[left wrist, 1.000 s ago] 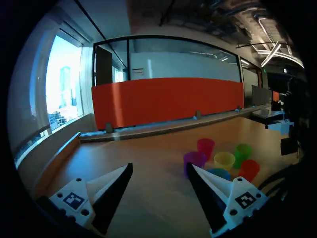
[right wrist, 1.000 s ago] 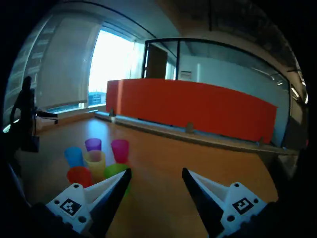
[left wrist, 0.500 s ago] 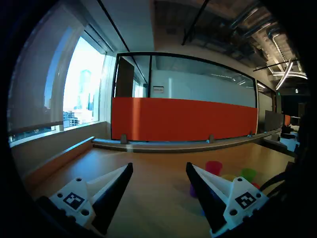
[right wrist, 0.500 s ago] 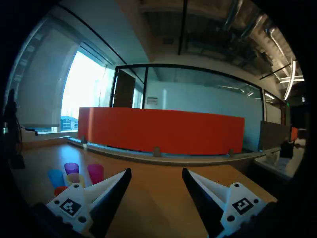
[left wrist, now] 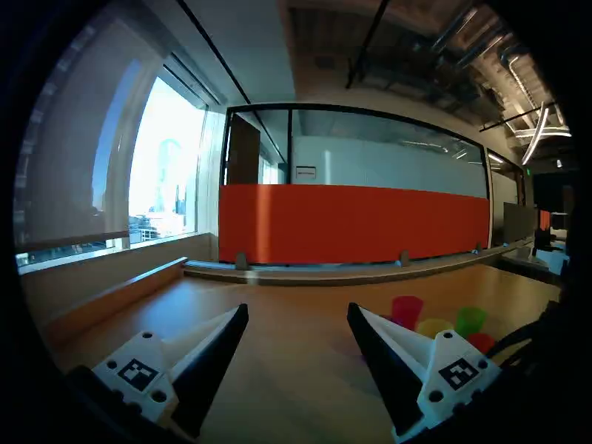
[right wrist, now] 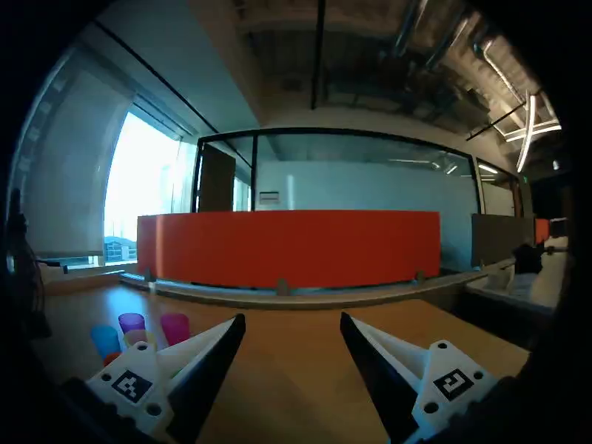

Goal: Pour water

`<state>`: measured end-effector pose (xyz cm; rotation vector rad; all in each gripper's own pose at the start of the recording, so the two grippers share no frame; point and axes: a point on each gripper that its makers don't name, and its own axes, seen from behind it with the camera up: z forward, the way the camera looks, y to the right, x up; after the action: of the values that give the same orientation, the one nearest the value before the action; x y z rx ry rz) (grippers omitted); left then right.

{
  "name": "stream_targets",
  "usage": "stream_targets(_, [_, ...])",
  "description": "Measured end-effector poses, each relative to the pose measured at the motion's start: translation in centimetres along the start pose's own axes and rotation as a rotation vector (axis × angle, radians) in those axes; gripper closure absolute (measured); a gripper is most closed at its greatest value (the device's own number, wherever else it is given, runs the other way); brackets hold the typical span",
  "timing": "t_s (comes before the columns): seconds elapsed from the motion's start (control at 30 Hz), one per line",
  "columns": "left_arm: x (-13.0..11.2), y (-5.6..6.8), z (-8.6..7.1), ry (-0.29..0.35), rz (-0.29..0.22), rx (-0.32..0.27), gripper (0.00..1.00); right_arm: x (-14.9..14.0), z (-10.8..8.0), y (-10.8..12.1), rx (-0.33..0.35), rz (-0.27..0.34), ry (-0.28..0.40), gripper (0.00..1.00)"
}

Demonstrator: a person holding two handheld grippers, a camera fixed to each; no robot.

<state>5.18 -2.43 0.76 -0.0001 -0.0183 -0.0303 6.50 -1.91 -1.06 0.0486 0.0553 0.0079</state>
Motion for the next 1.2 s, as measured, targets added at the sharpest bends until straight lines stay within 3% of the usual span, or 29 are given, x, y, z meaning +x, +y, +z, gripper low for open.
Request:
stream_targets(0.2, [-1.9,-0.6,-0.4,-0.008,-0.006,0.031,0.00,-1.8,-0.7,0.2,-0.007,0.008,-0.023,0.01])
stream_targets(0.5, [-2.5,-0.9,-0.9,0.025,0.024,0.057,0.00,-3.4,-1.6,1.0,-0.032,0.011,-0.058,0.01])
stream_targets(0.8, [-4.1,-1.2,-0.9,0.020,0.006,0.069,0.00,-2.4,-2.1,1.7,-0.069,0.023,-0.043,0.01])
stream_targets(1.2, [-4.7,0.4,-0.9,0.025,0.014,0.052,0.00,-2.8,-2.3,1.5,-0.068,0.040,-0.061,0.01])
